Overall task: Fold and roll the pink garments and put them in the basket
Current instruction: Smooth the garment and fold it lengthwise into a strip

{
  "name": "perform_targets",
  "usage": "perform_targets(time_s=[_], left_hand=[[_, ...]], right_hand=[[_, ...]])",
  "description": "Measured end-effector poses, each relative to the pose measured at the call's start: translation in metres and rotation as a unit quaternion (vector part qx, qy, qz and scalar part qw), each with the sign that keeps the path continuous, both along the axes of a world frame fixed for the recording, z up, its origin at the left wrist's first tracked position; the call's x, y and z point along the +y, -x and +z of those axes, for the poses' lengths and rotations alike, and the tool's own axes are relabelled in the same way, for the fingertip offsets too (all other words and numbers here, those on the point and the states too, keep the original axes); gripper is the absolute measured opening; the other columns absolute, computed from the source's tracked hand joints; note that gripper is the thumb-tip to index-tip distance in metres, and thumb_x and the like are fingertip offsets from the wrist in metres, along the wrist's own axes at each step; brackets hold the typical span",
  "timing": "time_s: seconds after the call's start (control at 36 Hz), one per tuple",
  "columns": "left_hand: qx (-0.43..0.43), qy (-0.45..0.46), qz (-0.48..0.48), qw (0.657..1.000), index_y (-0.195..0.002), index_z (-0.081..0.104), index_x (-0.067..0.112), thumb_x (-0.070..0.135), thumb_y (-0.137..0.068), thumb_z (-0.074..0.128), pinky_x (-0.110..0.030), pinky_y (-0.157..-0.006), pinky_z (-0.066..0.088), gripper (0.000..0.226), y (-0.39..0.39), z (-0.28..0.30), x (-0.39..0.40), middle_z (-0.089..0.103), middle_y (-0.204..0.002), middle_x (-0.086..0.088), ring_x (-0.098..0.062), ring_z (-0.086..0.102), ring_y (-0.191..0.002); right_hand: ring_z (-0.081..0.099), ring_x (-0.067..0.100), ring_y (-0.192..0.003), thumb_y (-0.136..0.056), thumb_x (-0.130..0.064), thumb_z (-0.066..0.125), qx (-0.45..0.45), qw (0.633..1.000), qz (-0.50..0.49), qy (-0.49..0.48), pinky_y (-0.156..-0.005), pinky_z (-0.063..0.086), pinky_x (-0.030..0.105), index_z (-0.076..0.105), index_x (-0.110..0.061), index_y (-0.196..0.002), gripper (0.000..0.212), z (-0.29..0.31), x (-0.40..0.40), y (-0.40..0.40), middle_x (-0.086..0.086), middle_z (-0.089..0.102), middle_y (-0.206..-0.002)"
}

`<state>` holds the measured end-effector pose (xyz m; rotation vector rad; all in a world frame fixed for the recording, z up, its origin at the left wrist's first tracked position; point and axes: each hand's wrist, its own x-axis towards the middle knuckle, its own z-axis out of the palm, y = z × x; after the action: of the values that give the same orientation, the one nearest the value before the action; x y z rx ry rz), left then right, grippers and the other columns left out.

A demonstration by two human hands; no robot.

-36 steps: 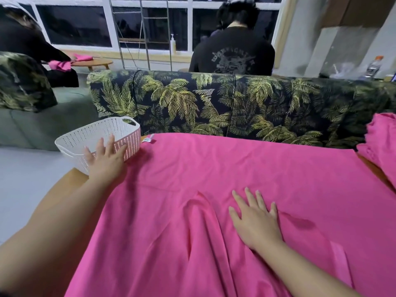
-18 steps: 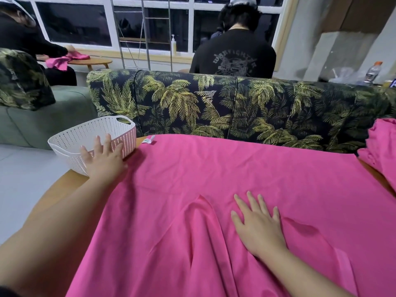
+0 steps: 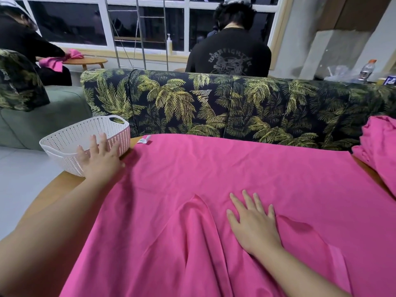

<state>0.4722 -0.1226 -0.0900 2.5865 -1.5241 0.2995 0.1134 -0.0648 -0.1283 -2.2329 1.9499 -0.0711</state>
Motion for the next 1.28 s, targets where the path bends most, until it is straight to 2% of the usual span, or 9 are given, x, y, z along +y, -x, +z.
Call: perform_targets(time_s=[0.25,0.33,0.53,0.64,0.69,0.78,0.92,1.08,1.28], left_hand=[[0.138,-0.027,-0.207,0.968,-0.143,0.040,0.031,0.052,-0.098,0.035,-0.048,-0.117,0.008,0.050,0.087,-0.030,0.021,0.018,-0.159,0.002,-0.017,0.005,-0.148],[0.208,-0.068,-0.294,0.931,-0.134,0.051,0.033,0.071,-0.078,0.019,-0.047,-0.117,0.014,0.075,0.114,-0.042,0.042,0.031,-0.153,0.007,-0.014,0.012,-0.147],[0.261,-0.016,-0.425,0.867,-0.100,0.067,0.012,0.096,-0.065,0.024,-0.039,-0.114,0.030,0.100,0.133,-0.056,0.047,0.061,-0.124,-0.001,-0.019,0.050,-0.127],[0.250,-0.013,-0.421,0.872,-0.115,0.063,0.002,0.097,-0.057,0.033,-0.036,-0.105,0.040,0.115,0.143,-0.048,0.050,0.062,-0.118,-0.008,-0.022,0.051,-0.121],[0.194,-0.043,-0.423,0.884,-0.108,0.064,0.001,0.096,-0.057,0.035,-0.040,-0.094,0.045,0.112,0.144,-0.048,0.049,0.062,-0.108,-0.012,-0.031,0.057,-0.107],[0.143,-0.075,-0.417,0.895,-0.096,0.065,0.000,0.096,-0.057,0.030,-0.041,-0.087,0.045,0.110,0.142,-0.045,0.051,0.062,-0.099,-0.015,-0.035,0.057,-0.097],[0.158,-0.009,-0.436,0.886,-0.100,0.072,0.005,0.056,-0.072,0.050,-0.033,-0.088,0.048,0.061,0.156,-0.026,0.065,0.069,-0.106,-0.007,-0.028,0.062,-0.101],[0.292,0.229,-0.271,0.888,-0.082,0.062,0.006,0.012,-0.092,0.052,-0.036,-0.071,0.040,0.015,0.166,0.038,0.050,0.067,-0.083,-0.010,-0.024,0.059,-0.082],[0.293,0.267,-0.100,0.912,-0.107,0.061,0.000,0.011,-0.096,0.041,-0.046,-0.085,0.043,0.025,0.136,0.057,-0.017,0.061,-0.109,-0.032,-0.045,0.057,-0.102]], right_hand=[[0.015,0.013,-0.147,-0.102,-0.034,0.031,-0.179,0.981,-0.017,0.072,-0.120,0.008,0.040,0.039,-0.024,-0.144,0.045,-0.001,0.000,0.010,-0.005,0.032,-0.154],[0.031,0.018,-0.141,-0.086,-0.024,0.030,-0.239,0.964,-0.005,0.117,-0.118,0.020,0.034,0.055,-0.014,-0.132,0.054,0.007,0.008,0.030,0.002,0.049,-0.142],[0.019,0.022,-0.146,-0.089,-0.030,0.058,-0.102,0.990,-0.073,0.070,-0.118,0.016,0.040,0.037,-0.020,-0.145,0.061,0.009,0.014,0.115,0.000,0.036,-0.152],[0.030,0.021,-0.141,-0.084,-0.047,0.067,-0.123,0.988,-0.083,0.037,-0.115,0.023,0.042,0.056,-0.022,-0.126,0.050,-0.006,0.017,0.134,-0.001,0.047,-0.143],[0.041,0.022,-0.134,-0.079,-0.031,0.076,-0.159,0.982,-0.077,0.070,-0.109,0.030,0.039,0.061,-0.026,-0.094,0.022,-0.008,0.018,0.136,0.001,0.058,-0.128],[0.053,0.024,-0.103,-0.070,-0.005,0.070,-0.165,0.979,-0.064,0.097,-0.087,0.038,0.034,0.038,-0.035,-0.066,0.044,-0.007,0.020,0.136,-0.004,0.057,-0.094],[0.041,0.018,-0.079,-0.085,-0.022,0.053,-0.142,0.978,-0.018,0.154,-0.070,0.034,0.035,0.025,-0.029,-0.065,0.035,-0.003,0.030,0.136,-0.011,0.034,-0.071],[0.056,0.031,-0.079,-0.096,-0.016,0.051,-0.222,0.930,-0.081,0.280,-0.064,0.040,0.039,0.049,-0.015,-0.085,0.011,0.047,0.011,0.164,0.005,0.058,-0.081],[0.056,0.035,-0.084,-0.101,-0.028,0.041,-0.238,0.892,-0.233,0.304,-0.063,0.030,0.037,0.038,-0.013,-0.086,0.021,0.095,-0.060,0.208,0.011,0.054,-0.084]])
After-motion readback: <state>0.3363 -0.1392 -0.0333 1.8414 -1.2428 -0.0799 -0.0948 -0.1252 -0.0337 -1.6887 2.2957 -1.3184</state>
